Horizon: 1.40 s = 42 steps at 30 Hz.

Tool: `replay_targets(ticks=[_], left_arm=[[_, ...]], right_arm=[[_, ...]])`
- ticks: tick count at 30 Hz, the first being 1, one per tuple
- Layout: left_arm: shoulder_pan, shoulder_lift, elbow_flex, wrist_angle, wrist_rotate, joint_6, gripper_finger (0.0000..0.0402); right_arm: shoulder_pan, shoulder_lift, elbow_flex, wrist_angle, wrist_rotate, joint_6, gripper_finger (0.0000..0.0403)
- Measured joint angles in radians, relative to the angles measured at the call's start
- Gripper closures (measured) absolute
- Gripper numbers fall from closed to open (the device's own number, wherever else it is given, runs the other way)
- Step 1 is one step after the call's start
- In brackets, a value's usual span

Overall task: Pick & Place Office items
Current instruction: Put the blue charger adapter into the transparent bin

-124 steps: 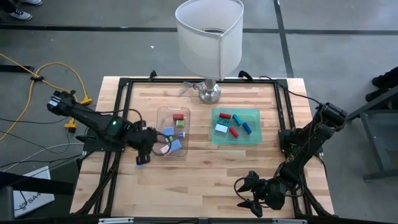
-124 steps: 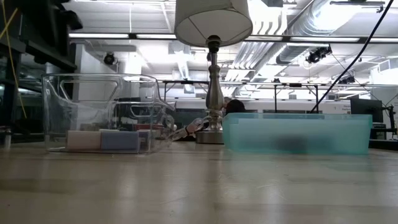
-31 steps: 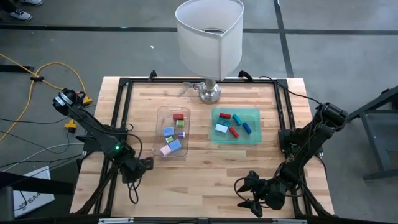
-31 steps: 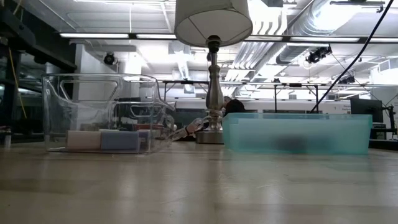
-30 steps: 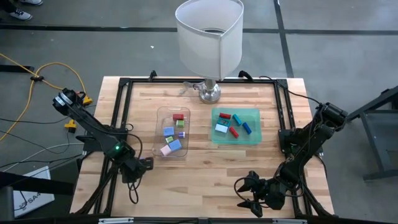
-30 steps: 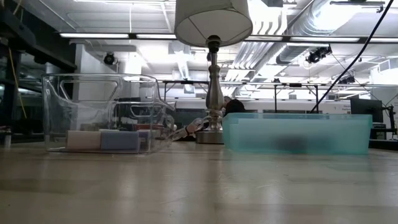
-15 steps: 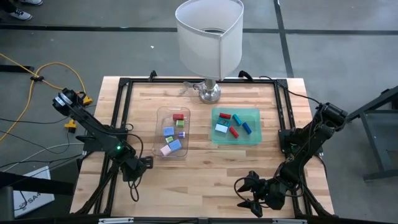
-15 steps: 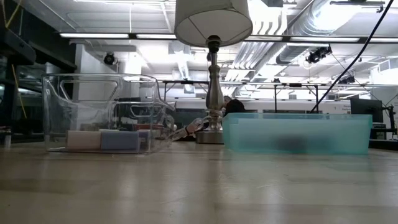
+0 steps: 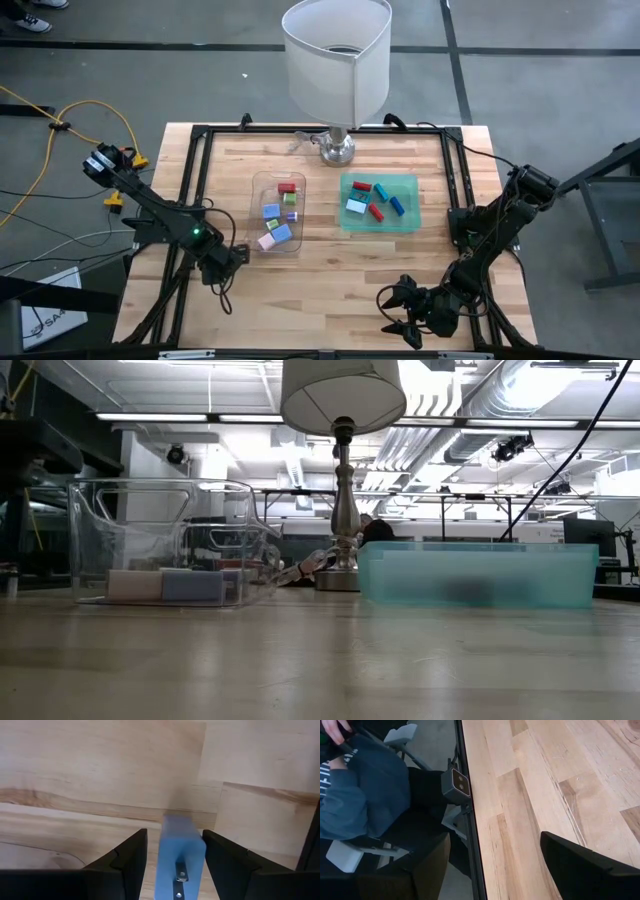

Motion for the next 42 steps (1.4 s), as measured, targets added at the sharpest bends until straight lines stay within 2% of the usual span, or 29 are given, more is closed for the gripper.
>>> replay_targets(ticks=[18,28,42], left_arm=[[0.001,-0.002,-0.036,0.015,-0.007,-0.009,0.0221],[0.002,-0.001,-0.036,0.012,-0.003,-0.01,0.0276],[0.002,-0.001,-0.038,0.013,0.001,-0.022,0.0276]], right_arm=[[0.0,0.0,0.0,0.0,0.0,0.0,0.0105],[0.0,0.0,0.0,0.0,0.0,0.0,0.0105],[0.0,0.0,0.0,0.0,0.0,0.0,0.0105]])
